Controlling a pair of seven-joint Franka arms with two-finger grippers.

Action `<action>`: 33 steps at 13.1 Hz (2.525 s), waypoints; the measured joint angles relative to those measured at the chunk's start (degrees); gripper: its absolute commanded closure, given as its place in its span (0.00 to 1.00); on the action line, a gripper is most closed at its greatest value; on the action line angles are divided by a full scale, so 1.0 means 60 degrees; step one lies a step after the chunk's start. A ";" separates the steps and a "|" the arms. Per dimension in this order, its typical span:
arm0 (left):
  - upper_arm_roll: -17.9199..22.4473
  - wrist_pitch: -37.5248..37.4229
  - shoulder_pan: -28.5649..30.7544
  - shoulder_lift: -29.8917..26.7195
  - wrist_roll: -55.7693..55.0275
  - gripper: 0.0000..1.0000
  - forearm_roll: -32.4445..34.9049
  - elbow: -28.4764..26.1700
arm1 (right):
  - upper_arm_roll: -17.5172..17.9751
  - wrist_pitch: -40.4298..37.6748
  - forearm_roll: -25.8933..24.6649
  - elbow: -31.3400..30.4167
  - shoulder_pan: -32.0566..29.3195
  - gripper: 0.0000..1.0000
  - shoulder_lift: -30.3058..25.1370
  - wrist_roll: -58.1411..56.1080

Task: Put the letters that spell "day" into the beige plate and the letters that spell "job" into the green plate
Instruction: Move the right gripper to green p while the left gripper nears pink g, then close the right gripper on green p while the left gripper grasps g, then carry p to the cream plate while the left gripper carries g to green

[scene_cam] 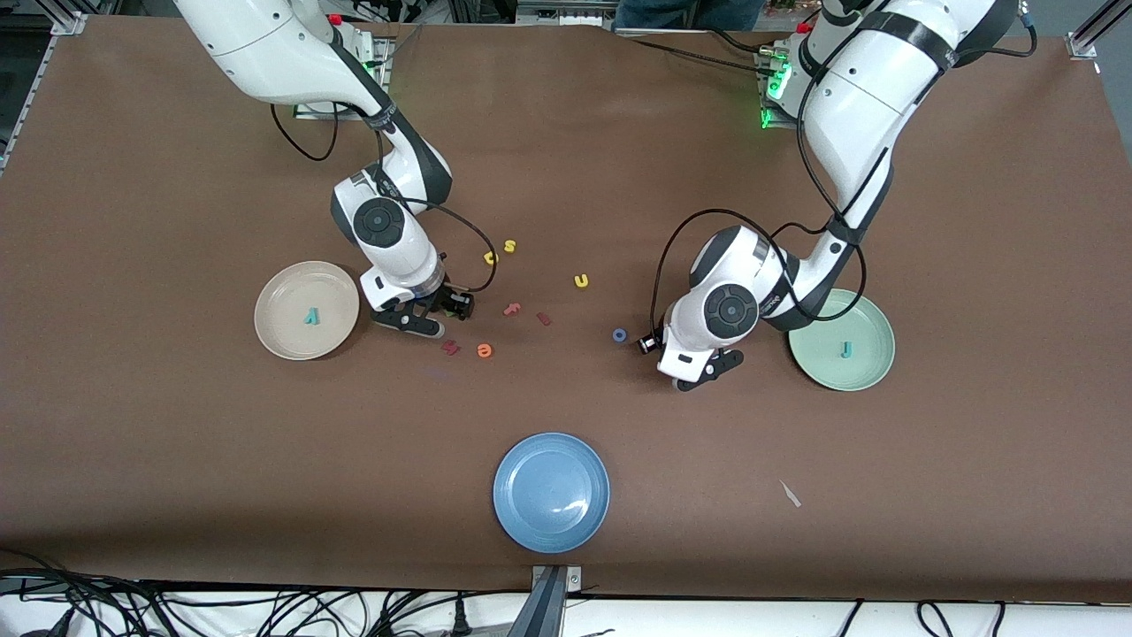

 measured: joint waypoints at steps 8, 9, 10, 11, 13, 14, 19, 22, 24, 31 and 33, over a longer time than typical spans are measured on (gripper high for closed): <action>0.0045 -0.0012 -0.0001 0.0152 -0.0003 0.86 0.0000 0.0231 | 0.0002 0.0038 -0.0001 0.0010 0.0118 0.52 -0.0002 0.0366; 0.0045 -0.0012 -0.0001 0.0152 -0.0003 0.91 0.0000 0.0231 | 0.0005 0.0055 -0.0001 0.0016 0.0124 0.56 -0.0003 0.0372; 0.0045 -0.0012 -0.0001 0.0152 -0.0003 0.92 0.0000 0.0231 | 0.0004 0.0056 -0.0002 0.0017 0.0131 0.59 -0.0002 0.0375; 0.0046 -0.0012 -0.0001 0.0153 -0.0003 0.91 0.0000 0.0235 | 0.0017 0.0097 -0.0001 0.0034 0.0141 0.64 -0.0003 0.0387; 0.0100 -0.0011 0.0030 0.0153 0.0023 0.91 0.0001 0.0336 | 0.0014 0.0100 -0.0002 0.0044 0.0149 0.75 -0.0019 0.0395; 0.0126 -0.0141 0.0133 0.0132 0.0125 0.91 0.0002 0.0478 | 0.0015 0.0084 -0.0002 0.0044 0.0154 0.82 -0.0041 0.0396; 0.0179 -0.2295 0.1612 -0.0791 0.2177 0.91 0.0004 0.0924 | 0.0014 0.0073 -0.0011 0.0043 0.0158 0.94 -0.0056 0.0396; 0.0235 -0.3180 0.2884 -0.1105 0.4078 0.89 0.0017 0.0887 | 0.0003 -0.0052 -0.0018 0.0077 0.0163 0.94 -0.0106 0.0353; 0.0265 -0.3272 0.3600 -0.1095 0.5288 0.89 0.0292 0.0754 | -0.0024 -0.0697 -0.0022 0.0165 0.0077 0.94 -0.0358 0.0157; 0.0273 -0.3307 0.4602 -0.0858 0.6993 0.00 0.0822 0.0243 | -0.0096 -0.3244 -0.0036 -0.0246 -0.1769 0.92 -0.2485 -0.3790; 0.0231 -0.3307 0.4580 -0.0812 0.6994 0.00 0.0822 0.0232 | -0.0157 -0.3564 -0.0036 -0.0682 -0.2334 0.89 -0.3005 -0.4849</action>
